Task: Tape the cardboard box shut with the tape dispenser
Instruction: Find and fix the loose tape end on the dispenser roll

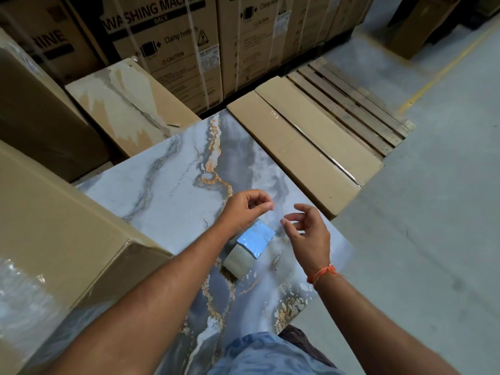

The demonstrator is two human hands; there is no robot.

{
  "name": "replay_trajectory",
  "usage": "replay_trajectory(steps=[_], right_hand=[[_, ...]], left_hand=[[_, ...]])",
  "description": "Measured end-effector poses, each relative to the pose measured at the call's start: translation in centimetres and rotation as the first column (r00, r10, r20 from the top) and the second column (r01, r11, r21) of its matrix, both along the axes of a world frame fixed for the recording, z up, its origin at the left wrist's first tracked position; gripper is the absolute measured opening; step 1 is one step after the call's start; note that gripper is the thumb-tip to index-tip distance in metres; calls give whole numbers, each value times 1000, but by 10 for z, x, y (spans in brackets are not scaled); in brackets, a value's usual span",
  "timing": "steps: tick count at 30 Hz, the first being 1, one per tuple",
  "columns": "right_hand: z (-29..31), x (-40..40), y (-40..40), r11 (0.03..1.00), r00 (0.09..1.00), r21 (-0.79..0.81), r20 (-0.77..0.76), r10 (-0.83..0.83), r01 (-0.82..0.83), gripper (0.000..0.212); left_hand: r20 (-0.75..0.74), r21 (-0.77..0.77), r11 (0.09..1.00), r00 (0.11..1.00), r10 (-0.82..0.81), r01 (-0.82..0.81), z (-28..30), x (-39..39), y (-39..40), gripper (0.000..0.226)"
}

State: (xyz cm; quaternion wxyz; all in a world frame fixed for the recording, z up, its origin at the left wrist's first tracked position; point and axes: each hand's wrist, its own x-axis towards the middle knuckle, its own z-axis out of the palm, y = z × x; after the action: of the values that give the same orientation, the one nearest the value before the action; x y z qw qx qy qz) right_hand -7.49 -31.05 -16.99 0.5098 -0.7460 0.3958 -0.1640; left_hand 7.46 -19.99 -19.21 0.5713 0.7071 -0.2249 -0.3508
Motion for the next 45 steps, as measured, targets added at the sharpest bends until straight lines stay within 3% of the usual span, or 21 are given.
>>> replay_trajectory(steps=[11,17,25,32,39,45], right_hand=[[-3,4,8,997,996,12,42,-79,79,31],[-4,4,8,995,993,21,56,-101,100,30],[-7,4,2,995,994,-5,56,-97,98,22],[-8,6,-1,997,997,-10,37,-74,75,18],[-8,7,1,999,999,-19,13,-30,30,19],[-8,7,3,1000,1000,-17,2,-25,25,17]], left_hand=[[46,85,996,998,31,-35,7,-2,1,6],[47,93,996,999,4,-8,8,-1,4,27],[122,130,988,988,-96,80,9,-1,8,13],[274,170,983,956,-108,62,10,0,12,24],[278,181,980,951,-132,83,10,3,12,30],[293,188,979,948,-126,72,12,2,11,21]])
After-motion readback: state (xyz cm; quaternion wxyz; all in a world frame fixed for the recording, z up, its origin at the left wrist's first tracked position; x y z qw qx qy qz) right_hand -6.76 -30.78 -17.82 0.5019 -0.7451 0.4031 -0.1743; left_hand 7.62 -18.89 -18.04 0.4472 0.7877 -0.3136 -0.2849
